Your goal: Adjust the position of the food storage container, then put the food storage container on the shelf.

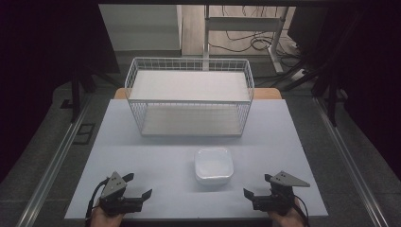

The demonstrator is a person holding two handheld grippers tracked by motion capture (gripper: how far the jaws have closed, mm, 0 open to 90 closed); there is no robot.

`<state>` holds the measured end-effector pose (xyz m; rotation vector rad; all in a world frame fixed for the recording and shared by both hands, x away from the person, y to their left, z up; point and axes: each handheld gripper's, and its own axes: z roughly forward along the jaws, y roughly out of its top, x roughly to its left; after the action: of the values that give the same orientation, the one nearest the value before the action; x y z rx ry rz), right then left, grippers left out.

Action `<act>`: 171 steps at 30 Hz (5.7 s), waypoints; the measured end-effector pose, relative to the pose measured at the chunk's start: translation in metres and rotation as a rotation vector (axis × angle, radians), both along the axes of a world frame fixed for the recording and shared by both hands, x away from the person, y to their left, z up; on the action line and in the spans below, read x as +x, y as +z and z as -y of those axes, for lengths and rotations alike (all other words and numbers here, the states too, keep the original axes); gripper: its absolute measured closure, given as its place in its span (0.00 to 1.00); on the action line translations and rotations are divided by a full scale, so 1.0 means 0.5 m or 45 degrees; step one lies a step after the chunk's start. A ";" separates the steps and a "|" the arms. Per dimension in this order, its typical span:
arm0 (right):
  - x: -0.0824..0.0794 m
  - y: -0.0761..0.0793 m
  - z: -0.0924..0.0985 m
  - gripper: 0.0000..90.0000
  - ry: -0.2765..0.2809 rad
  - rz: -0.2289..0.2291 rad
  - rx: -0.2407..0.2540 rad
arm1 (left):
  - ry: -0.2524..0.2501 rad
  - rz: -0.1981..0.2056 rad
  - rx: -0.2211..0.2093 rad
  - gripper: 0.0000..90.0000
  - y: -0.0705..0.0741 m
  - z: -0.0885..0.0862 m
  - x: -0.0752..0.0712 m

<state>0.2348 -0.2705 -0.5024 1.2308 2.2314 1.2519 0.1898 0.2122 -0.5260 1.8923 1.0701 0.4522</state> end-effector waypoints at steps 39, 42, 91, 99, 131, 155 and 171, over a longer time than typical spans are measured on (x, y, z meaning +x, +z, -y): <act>0.060 0.032 -0.037 0.97 0.186 -0.034 -0.137 | -0.085 0.027 0.005 0.10 -0.006 0.060 0.066; 0.082 0.038 -0.047 0.99 0.184 -0.027 -0.135 | -0.103 0.056 0.054 0.09 -0.004 0.078 0.081; 0.112 0.011 -0.183 0.75 0.301 -0.084 -0.204 | -0.057 0.023 0.076 0.14 0.009 0.066 0.127; 0.115 0.016 -0.153 0.40 0.262 -0.126 -0.117 | -0.112 -0.005 -0.054 0.11 0.034 0.063 0.129; 0.089 0.045 -0.214 0.64 0.261 -0.263 0.039 | -0.261 -0.251 -0.222 0.60 0.046 0.151 0.144; 0.128 0.089 -0.221 0.87 0.168 -0.037 0.060 | -0.110 -0.136 -0.233 0.87 0.093 0.140 0.182; 0.255 0.110 -0.233 0.85 0.125 0.002 0.083 | -0.051 -0.075 -0.229 0.87 0.132 0.143 0.287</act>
<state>0.3621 -0.1538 -0.4475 1.1555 2.2916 1.3718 0.3332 0.1406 -0.4601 1.7734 1.0726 0.2693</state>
